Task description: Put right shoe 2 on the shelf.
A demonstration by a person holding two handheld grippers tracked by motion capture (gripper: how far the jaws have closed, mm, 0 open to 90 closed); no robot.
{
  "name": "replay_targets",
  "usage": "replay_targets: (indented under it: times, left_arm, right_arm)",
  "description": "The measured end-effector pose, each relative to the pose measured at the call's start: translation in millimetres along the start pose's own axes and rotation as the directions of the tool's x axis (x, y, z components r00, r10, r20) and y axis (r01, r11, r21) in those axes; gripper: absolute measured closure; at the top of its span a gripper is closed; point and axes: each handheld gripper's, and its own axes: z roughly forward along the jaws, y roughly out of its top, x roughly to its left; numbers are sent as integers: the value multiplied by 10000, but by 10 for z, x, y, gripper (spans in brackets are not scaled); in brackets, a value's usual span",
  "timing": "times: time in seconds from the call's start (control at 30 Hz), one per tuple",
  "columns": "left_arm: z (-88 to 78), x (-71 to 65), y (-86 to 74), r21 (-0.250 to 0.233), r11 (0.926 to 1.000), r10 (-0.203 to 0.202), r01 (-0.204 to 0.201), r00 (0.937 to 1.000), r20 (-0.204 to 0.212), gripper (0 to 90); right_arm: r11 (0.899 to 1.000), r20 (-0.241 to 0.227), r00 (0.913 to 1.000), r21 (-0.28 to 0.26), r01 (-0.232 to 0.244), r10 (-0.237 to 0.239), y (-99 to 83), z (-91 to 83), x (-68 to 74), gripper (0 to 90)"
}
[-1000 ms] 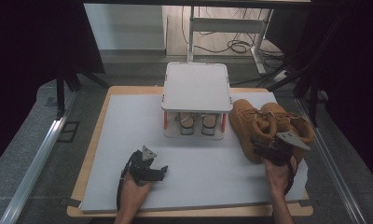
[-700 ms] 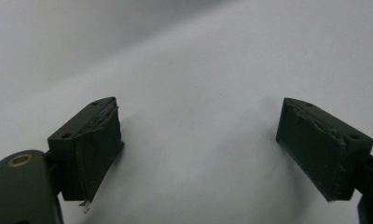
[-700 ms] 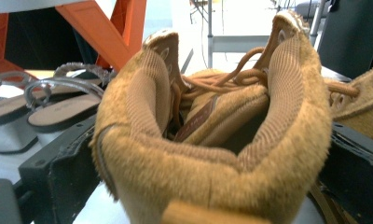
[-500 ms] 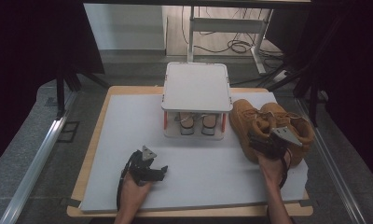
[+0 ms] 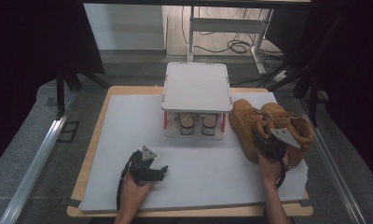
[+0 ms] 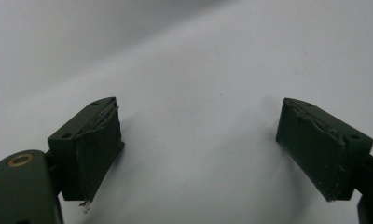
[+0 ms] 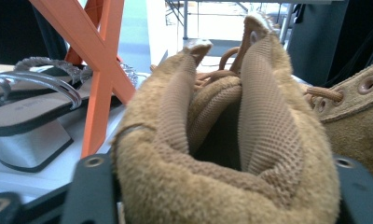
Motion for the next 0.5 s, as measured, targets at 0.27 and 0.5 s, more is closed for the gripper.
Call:
replay_targets:
  times: [0.27, 0.5]
  left_arm:
    - [0, 1, 0, 0, 10000, -1, 1, 10000, 3, 139]
    - [0, 1, 0, 1, 10000, 0, 0, 10000, 5, 139]
  right_arm:
    - [9993, 168, 9992, 95, 360, -362, 56, -9, 81, 495]
    - [9993, 75, 9993, 125, 361, -362, 152, -57, 94, 513]
